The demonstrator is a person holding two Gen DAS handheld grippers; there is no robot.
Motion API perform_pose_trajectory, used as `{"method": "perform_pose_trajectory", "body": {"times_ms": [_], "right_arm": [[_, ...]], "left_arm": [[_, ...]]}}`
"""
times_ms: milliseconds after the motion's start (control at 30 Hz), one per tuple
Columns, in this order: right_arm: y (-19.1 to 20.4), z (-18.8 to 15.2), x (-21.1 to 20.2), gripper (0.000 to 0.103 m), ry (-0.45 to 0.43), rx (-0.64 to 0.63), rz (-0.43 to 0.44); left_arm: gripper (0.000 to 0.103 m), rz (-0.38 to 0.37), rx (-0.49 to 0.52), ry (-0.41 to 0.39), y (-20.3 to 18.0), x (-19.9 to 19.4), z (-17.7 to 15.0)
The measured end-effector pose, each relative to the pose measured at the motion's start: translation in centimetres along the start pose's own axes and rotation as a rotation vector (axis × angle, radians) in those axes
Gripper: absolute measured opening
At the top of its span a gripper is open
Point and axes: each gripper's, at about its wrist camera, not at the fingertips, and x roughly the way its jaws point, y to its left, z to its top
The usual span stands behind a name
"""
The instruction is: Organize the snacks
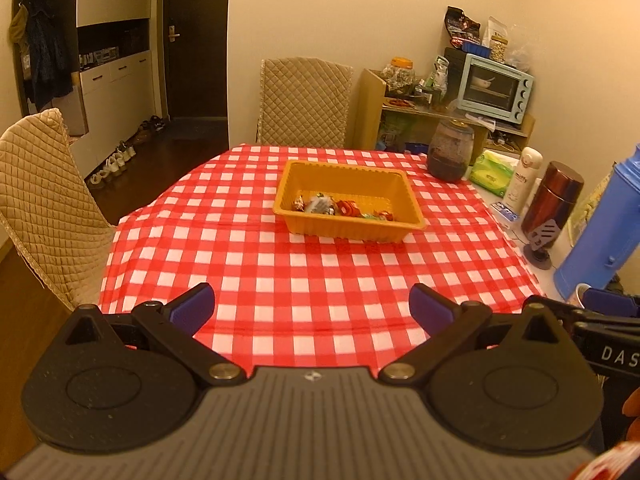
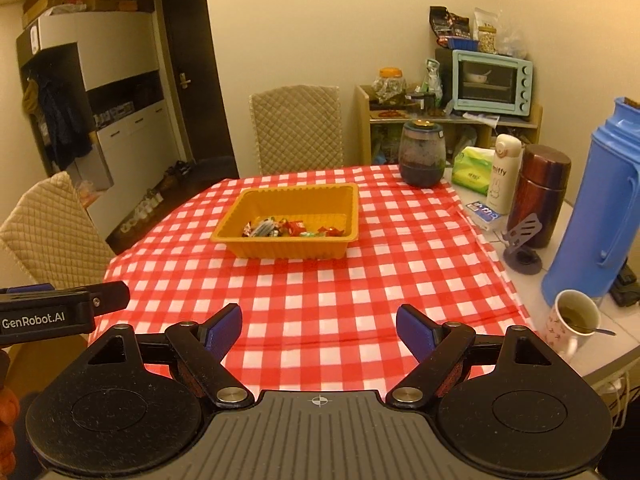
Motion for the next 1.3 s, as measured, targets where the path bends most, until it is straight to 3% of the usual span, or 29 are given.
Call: {"method": "perform_pose_trajectory", "body": {"times_ms": [367,1300], "right_arm": [[0.6,-0.9,-2.4,0.084,-0.018,-0.022,0.019],[0.0,-1.3,-1.9,0.084,0.001,-0.002,0.019]], "left_arm": [[0.103,0.014,0.019,-0.009,-0.2,-2.2,-1.7],[0.103,0.009,0.023,-0.010,-0.2,-2.2,-1.9]]}}
